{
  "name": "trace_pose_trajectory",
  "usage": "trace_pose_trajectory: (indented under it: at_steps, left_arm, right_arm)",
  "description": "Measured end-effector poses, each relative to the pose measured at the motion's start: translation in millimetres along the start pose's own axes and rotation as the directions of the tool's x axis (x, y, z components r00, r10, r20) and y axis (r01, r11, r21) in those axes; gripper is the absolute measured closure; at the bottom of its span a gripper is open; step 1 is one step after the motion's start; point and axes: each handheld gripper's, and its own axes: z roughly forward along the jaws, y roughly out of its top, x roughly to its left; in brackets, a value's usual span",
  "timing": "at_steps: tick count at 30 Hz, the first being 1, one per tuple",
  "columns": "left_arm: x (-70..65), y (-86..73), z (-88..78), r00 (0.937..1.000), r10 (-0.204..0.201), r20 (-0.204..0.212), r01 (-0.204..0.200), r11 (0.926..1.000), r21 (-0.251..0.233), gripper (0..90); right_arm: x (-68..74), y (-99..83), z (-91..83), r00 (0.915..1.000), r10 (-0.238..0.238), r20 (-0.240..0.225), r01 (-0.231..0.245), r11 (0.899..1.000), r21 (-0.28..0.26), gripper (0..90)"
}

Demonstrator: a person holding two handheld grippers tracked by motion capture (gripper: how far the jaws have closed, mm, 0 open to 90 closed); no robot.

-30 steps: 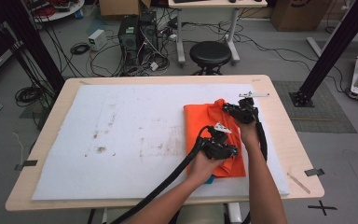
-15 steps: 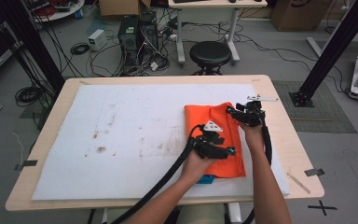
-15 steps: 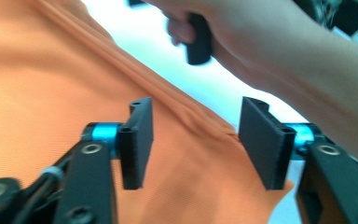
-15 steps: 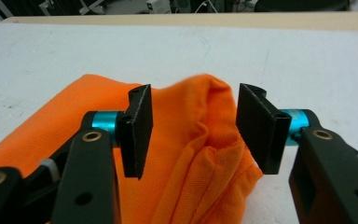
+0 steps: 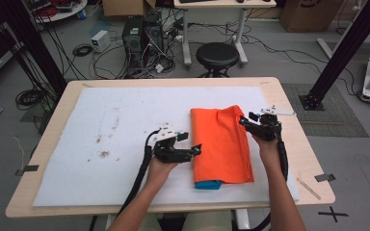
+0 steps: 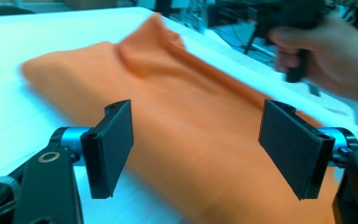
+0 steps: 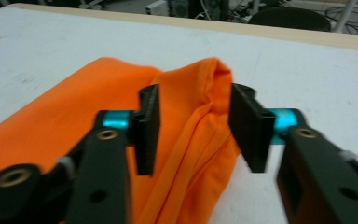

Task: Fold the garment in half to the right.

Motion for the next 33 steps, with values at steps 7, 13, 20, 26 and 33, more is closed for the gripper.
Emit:
trace_pose_trajectory:
  at_steps: [7,13,20,26,33]
  left_arm:
    - [26.8,-6.7,-39.2,0.9993,0.009,-0.037,-0.011,0.9990,-0.044,26.3]
    - [41.5,-7.1,-61.8,0.9975,0.025,-0.066,-0.030,0.9976,-0.063,26.3]
    - [54.7,-14.3,-81.2,0.9958,0.011,-0.091,-0.017,0.9982,-0.057,26.3]
    - [60.8,-22.0,-98.8,0.9963,-0.018,-0.084,0.012,0.9976,-0.068,26.3]
    - [63.3,-23.7,-109.7,0.9947,-0.021,-0.101,0.013,0.9964,-0.084,26.3]
  right_arm:
    - [11.2,-24.6,-22.2,0.9989,-0.005,-0.047,0.006,1.000,0.022,65.9]
    - [26.5,-35.4,-31.7,0.9966,-0.067,-0.047,0.071,0.994,0.080,64.3]
    - [41.5,-47.2,-27.4,0.9907,-0.136,0.000,0.133,0.969,0.209,78.5]
    - [35.0,-47.2,-37.0,0.9906,-0.114,0.074,0.095,0.970,0.224,89.0]
    - [19.9,-58.9,-39.0,0.9976,-0.018,0.067,0.000,0.967,0.255,69.4]
